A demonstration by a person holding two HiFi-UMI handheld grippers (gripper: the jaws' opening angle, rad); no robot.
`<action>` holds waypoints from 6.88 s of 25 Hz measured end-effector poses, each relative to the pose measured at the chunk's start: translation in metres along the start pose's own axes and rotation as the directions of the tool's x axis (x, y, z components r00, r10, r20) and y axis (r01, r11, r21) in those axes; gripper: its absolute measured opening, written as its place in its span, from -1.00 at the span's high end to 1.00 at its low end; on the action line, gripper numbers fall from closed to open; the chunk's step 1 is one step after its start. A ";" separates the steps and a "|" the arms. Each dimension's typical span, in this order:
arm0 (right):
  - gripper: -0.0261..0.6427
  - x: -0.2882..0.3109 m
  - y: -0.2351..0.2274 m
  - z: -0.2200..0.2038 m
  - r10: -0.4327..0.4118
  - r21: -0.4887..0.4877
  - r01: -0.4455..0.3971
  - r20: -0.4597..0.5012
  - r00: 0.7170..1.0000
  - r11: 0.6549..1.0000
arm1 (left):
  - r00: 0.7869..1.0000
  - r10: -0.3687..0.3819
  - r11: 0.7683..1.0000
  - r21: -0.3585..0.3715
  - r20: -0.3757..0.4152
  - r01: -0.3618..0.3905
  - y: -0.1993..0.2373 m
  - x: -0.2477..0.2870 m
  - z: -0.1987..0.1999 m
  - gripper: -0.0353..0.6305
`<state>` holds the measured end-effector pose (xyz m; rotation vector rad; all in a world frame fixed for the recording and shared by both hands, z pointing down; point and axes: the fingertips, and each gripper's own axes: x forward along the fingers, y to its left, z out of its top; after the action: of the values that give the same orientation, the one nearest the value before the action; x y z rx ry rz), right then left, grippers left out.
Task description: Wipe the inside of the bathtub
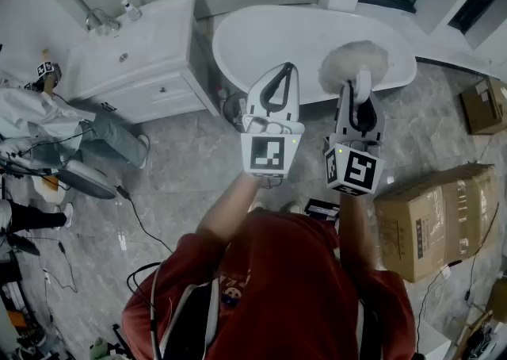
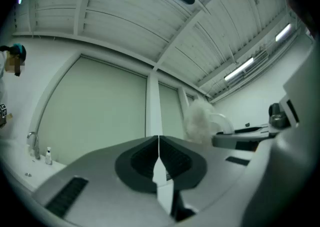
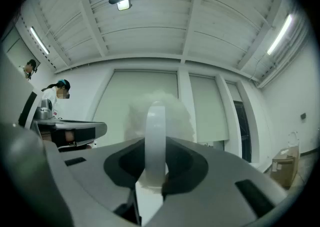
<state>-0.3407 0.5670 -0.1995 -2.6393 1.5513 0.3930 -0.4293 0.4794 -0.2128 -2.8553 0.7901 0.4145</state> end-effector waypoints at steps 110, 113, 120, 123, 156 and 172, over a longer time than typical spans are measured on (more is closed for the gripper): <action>0.65 0.609 -0.017 -0.323 0.510 0.119 -0.497 -0.155 0.846 0.860 | 0.830 0.543 0.837 0.164 -0.127 -0.522 0.248 0.455 -0.321 0.85; 0.65 0.620 0.010 -0.357 0.498 0.109 -0.486 -0.194 0.845 0.867 | 0.833 0.532 0.844 0.175 -0.154 -0.507 0.275 0.450 -0.351 0.84; 0.65 0.642 0.084 -0.454 0.468 0.092 -0.462 -0.278 0.839 0.882 | 0.848 0.483 0.871 0.216 -0.217 -0.441 0.343 0.435 -0.427 0.84; 0.65 0.653 0.123 -0.515 0.453 0.092 -0.449 -0.319 0.832 0.889 | 0.845 0.462 0.882 0.237 -0.269 -0.407 0.373 0.425 -0.479 0.84; 0.65 0.700 0.229 -0.770 0.556 0.134 -0.550 -0.371 0.744 0.825 | 0.714 0.598 0.792 0.137 -0.364 -0.594 0.439 0.369 -0.726 0.84; 0.65 0.715 0.111 -0.795 0.417 0.058 -0.436 -0.429 0.801 0.898 | 0.747 0.559 0.824 0.140 -0.359 -0.549 0.358 0.418 -0.734 0.84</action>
<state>0.0450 -0.2362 0.4017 -2.4980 2.3100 -0.1754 -0.1083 -0.1839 0.3338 -2.6489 1.7228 -0.1223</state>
